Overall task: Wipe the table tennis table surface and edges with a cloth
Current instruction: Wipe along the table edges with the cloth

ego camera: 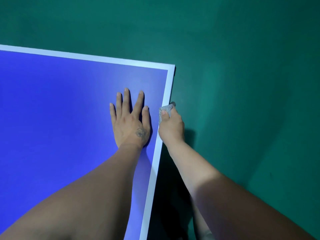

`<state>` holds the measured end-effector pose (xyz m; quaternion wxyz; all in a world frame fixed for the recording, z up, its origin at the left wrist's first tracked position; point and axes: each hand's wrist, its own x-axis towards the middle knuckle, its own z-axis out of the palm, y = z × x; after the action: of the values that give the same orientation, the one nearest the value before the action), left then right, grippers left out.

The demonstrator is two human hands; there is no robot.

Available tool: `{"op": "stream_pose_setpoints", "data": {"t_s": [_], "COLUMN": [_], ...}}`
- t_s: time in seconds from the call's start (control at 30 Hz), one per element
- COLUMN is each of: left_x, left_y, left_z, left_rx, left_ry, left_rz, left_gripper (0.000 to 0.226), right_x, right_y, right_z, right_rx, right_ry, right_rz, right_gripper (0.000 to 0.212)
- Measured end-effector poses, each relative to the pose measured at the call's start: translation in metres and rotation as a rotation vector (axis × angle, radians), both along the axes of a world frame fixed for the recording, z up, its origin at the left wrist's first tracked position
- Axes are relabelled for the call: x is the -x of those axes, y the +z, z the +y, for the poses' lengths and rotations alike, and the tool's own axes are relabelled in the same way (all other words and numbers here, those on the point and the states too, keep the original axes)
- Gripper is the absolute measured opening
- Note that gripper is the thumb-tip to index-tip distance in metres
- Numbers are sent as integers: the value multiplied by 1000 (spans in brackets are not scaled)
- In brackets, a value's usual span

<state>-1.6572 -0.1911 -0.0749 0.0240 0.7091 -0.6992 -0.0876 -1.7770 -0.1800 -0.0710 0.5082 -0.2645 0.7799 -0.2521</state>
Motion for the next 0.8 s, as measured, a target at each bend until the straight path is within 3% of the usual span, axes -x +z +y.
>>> {"op": "stream_pose_setpoints", "data": {"t_s": [0.13,0.47,0.8], "left_x": [-2,1,1], "left_y": [-3,-5,-5], "left_z": [-2,-3,-4], "left_rx": [19,45,55], "left_ry": [-3,-2,-2], "left_rz": [5,14,25], "left_gripper": [56,55,56], "right_x": [-7,-9,28], "right_y": [12,15,2], "right_z": [23,31,-85], "right_rx": [-25,-41,-48], "right_ry": [65,29,30], "right_rz": [10,6,89], "right_gripper": [59,60,45]}}
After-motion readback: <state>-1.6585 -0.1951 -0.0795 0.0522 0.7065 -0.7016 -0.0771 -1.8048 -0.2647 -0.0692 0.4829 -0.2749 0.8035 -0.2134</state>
